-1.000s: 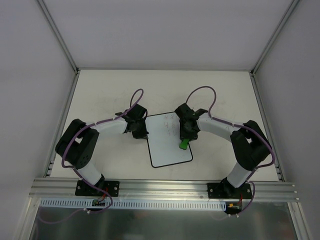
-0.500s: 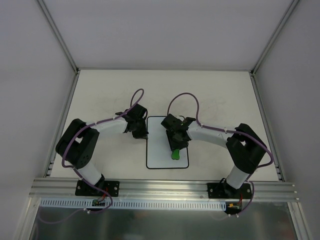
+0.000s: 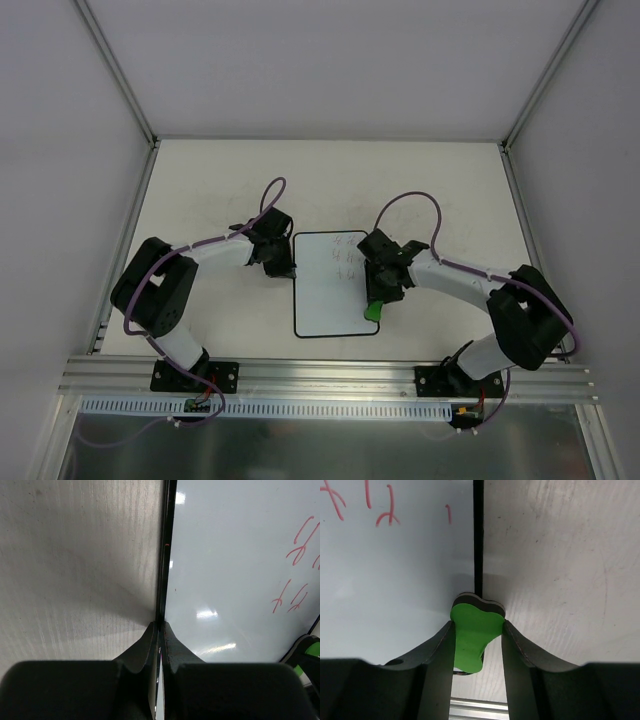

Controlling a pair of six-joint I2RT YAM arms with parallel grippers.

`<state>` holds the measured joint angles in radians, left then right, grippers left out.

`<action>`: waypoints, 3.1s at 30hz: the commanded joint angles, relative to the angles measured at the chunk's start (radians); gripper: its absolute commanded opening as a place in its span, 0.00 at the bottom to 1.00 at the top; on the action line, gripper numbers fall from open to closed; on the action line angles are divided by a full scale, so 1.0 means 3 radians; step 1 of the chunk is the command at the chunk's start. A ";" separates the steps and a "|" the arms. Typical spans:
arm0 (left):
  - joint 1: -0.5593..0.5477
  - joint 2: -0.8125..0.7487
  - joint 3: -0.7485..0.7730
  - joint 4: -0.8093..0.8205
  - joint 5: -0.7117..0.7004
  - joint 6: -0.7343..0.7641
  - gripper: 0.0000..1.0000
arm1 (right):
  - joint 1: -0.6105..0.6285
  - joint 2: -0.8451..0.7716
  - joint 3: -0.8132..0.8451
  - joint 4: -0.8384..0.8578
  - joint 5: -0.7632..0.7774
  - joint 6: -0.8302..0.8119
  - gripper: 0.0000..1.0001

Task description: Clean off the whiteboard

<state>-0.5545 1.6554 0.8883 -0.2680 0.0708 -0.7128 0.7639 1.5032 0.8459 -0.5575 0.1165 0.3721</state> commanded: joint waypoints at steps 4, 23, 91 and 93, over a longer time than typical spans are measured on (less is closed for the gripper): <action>0.0064 0.0153 -0.0200 -0.0492 -0.0328 0.0187 0.00 | 0.0153 -0.0112 -0.0018 -0.0397 0.0225 -0.0029 0.00; 0.0064 0.0163 -0.0164 -0.0497 -0.0307 0.0193 0.00 | 0.0941 0.0951 0.1067 -0.0100 0.0235 -0.0018 0.00; 0.0094 0.0035 -0.0246 -0.0492 -0.0328 0.0290 0.00 | 0.0859 0.0993 0.1016 -0.0657 0.0752 -0.0111 0.00; 0.0094 0.0020 -0.0251 -0.0492 -0.0338 0.0290 0.00 | 0.0859 0.0860 0.0797 -0.0652 0.0772 -0.0060 0.00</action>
<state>-0.5411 1.6226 0.8612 -0.2752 0.0620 -0.6865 1.0161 1.7882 1.1660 -0.6243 0.2852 0.3328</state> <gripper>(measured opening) 0.010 0.409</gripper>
